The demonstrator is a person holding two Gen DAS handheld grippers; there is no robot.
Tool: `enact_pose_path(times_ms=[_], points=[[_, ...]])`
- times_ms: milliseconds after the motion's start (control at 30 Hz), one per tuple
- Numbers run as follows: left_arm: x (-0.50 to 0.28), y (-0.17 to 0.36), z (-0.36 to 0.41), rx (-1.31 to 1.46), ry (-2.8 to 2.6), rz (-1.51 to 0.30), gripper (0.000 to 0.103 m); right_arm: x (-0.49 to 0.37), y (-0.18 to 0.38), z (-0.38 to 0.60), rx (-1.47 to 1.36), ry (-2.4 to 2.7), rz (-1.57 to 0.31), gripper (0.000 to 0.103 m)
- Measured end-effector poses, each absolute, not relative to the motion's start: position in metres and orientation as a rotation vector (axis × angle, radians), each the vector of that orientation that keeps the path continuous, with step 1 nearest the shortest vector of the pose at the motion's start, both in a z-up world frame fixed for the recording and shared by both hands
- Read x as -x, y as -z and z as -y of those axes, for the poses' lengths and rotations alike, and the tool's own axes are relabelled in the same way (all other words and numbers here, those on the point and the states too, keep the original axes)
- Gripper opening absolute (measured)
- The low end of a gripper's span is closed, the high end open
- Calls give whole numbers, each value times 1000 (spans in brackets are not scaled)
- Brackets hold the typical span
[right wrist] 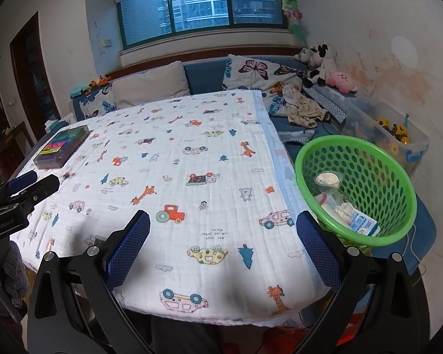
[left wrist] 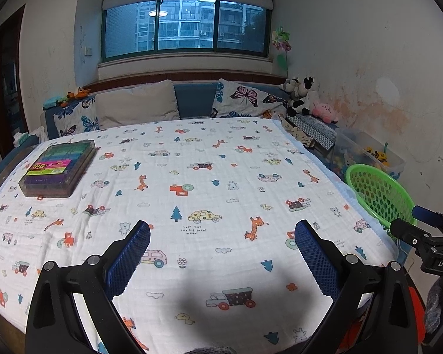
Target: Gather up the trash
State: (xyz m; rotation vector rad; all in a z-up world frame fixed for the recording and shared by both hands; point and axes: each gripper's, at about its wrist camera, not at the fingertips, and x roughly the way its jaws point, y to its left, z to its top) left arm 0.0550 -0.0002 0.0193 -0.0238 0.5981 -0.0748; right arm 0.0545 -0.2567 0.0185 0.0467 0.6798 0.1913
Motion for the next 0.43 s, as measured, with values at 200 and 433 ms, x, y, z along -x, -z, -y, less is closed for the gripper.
enact_pose_path(times_ms=[200,433], points=[[-56,-20,0,26,66,-604,95,-55,-18,256,-49,-194,-681,99],[-58,-18,0,26,60,-603,95,-55,-15,255,-46,-200,-686,99]])
